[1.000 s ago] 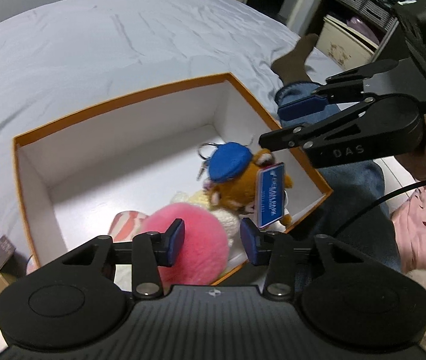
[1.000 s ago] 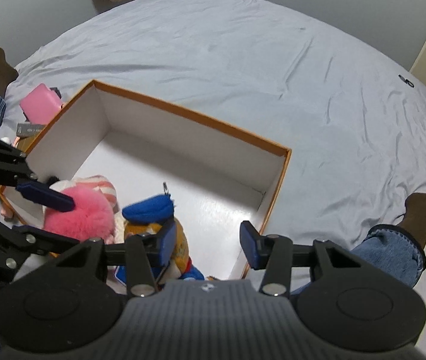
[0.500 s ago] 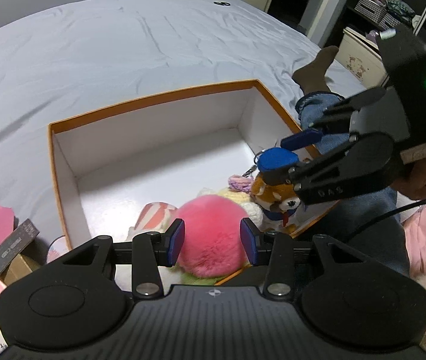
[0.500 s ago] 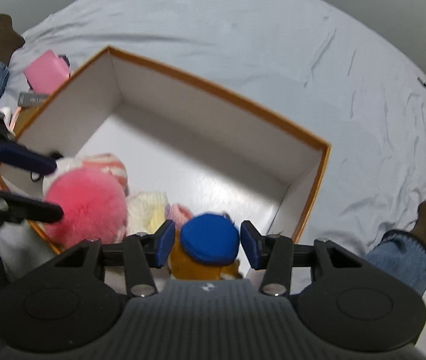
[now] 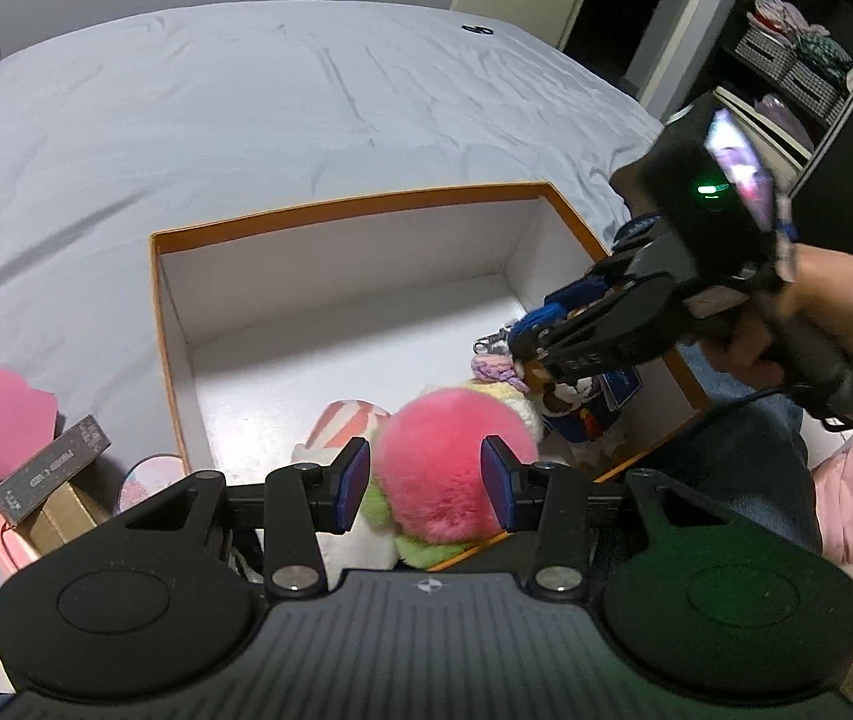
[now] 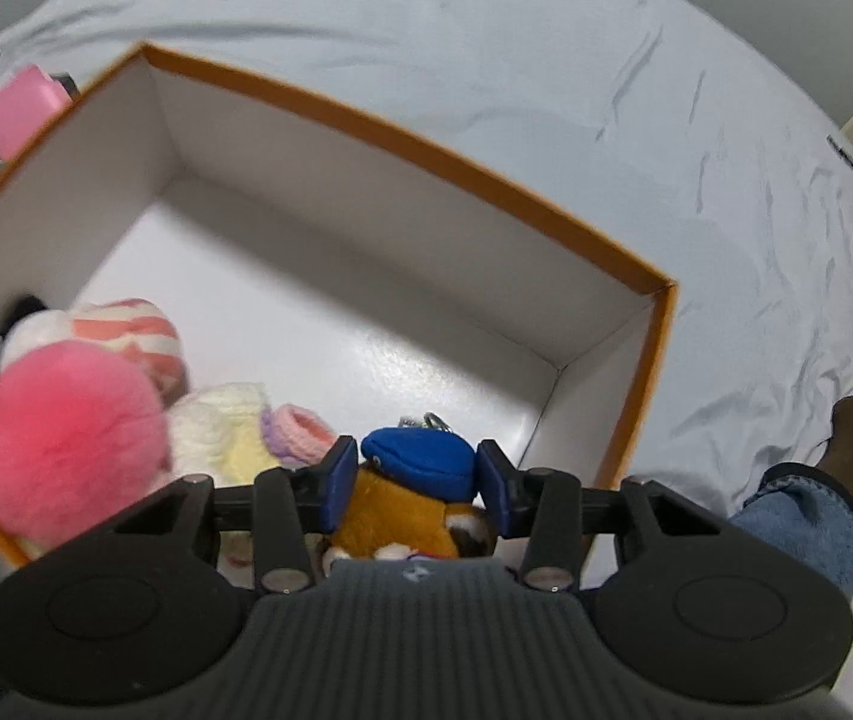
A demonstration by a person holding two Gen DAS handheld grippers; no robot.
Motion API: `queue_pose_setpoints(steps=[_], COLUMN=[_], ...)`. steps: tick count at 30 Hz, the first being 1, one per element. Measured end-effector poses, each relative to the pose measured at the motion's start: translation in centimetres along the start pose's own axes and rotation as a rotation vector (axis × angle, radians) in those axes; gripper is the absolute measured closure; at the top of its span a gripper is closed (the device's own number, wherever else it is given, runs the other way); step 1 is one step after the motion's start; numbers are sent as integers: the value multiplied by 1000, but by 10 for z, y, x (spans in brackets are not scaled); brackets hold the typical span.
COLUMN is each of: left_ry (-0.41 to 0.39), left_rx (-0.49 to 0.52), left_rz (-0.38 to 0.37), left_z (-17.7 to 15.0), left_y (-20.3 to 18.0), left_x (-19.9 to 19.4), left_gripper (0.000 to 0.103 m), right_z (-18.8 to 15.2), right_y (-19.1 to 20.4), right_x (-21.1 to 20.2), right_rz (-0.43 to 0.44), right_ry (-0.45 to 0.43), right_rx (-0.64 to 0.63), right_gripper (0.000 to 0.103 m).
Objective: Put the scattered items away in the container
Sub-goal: 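Withdraw both open tools from the box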
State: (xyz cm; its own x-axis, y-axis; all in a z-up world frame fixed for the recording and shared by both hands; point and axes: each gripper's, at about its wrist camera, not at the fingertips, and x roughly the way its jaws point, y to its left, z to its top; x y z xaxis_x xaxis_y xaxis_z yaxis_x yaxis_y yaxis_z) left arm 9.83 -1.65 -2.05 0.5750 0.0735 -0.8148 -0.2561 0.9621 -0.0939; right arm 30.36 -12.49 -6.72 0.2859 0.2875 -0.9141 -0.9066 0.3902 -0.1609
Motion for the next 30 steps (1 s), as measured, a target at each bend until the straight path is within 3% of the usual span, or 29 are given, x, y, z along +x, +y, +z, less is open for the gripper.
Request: queue_pose_setpoints(steps=[8,11,17,22,30], left_ry=[-2,-6,-29,-41,-58], left_rx=[-24,-29,-57,-67,-96], left_rz=[0,14,35,40,58], left_z=[1,0,-3,-4,-7], left_y=[9,11,18,19,25], left_x=[-2,-4,-13,-18,-29], left_gripper=[56,56,56,55,54], right_z=[10,8,2,-4,-4], right_y=[0,4,12,19,30], right_x=[10,7,-5,-28,-63], right_rz=[35,30,-25,-128,-113], right_ry=[101,100,48,-17,-100], right_rx=[-26,-38,-71,-108,-109], right_gripper=[57,57,51,45,42])
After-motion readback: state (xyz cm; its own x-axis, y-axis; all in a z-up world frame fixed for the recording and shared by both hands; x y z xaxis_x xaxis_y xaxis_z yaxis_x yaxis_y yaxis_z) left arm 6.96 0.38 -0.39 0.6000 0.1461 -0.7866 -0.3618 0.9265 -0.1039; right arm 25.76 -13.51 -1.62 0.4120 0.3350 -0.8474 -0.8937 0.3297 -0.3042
